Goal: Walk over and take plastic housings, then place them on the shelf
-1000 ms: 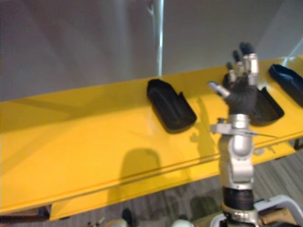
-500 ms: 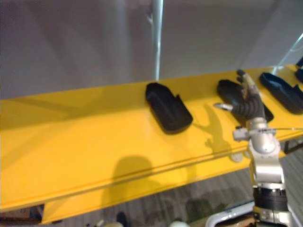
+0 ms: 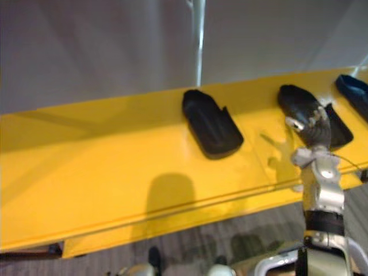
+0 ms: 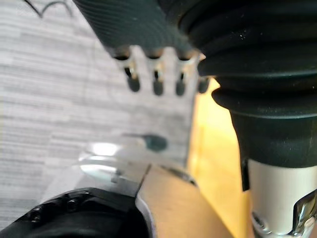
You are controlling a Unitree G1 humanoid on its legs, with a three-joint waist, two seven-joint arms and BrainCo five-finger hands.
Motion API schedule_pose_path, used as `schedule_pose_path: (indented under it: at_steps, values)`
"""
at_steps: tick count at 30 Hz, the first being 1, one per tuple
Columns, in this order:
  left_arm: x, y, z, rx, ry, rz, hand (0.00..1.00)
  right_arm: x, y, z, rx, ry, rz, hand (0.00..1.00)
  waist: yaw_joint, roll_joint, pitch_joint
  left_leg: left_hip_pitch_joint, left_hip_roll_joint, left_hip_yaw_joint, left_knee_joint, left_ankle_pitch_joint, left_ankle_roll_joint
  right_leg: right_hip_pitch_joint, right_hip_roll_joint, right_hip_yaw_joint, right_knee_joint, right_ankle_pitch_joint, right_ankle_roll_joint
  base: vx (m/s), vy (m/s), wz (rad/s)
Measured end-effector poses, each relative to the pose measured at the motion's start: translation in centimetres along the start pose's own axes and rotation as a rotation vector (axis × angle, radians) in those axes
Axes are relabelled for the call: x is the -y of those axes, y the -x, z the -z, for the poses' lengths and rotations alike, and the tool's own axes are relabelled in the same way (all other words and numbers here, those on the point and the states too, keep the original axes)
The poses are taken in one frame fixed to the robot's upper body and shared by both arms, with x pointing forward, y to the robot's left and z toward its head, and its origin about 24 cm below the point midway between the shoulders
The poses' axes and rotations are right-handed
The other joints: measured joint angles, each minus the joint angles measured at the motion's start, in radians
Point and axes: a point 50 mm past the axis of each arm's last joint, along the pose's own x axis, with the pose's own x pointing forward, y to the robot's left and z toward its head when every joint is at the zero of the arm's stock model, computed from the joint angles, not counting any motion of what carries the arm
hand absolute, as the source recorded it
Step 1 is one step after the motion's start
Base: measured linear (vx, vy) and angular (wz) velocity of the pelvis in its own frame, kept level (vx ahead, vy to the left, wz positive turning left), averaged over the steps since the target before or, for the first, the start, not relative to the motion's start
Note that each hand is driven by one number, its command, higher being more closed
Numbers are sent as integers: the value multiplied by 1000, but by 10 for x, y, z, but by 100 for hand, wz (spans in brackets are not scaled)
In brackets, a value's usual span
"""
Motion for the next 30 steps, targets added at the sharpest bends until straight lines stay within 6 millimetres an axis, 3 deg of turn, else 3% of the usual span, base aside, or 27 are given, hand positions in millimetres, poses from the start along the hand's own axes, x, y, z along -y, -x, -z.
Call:
schedule_pose_path:
  at_steps: [4,8,12,27,30]
  values:
    - [3,0,-4,16,2,18,0,-4,-5,-5,26,-42,-34,0,1,8,45,-3,-5,-2,0,3,4,-3,-6,-2,3,1,1,-8,8,1]
    - [11,-1,-6,30,18,42,0,-10,-9,-9,38,-75,-90,0,2,35,81,-27,-15,-7,0,11,15,-30,-17,-6,19,1,2,-22,34,7]
    - [14,-1,-8,41,20,50,0,-20,-11,-8,30,-61,-166,0,2,48,93,-36,-23,-22,0,14,18,-33,-24,-17,24,2,4,-1,22,8]
    - [27,-4,-32,111,16,108,0,-39,-9,-9,46,6,-343,0,10,60,128,-52,-21,-30,0,26,26,-65,-32,-27,80,-19,-7,-18,7,2]
    - [27,-4,-33,114,14,111,0,-50,-7,-12,61,27,-402,0,10,60,127,-52,-21,-29,0,27,26,-67,-32,-25,80,-19,-7,0,0,0]
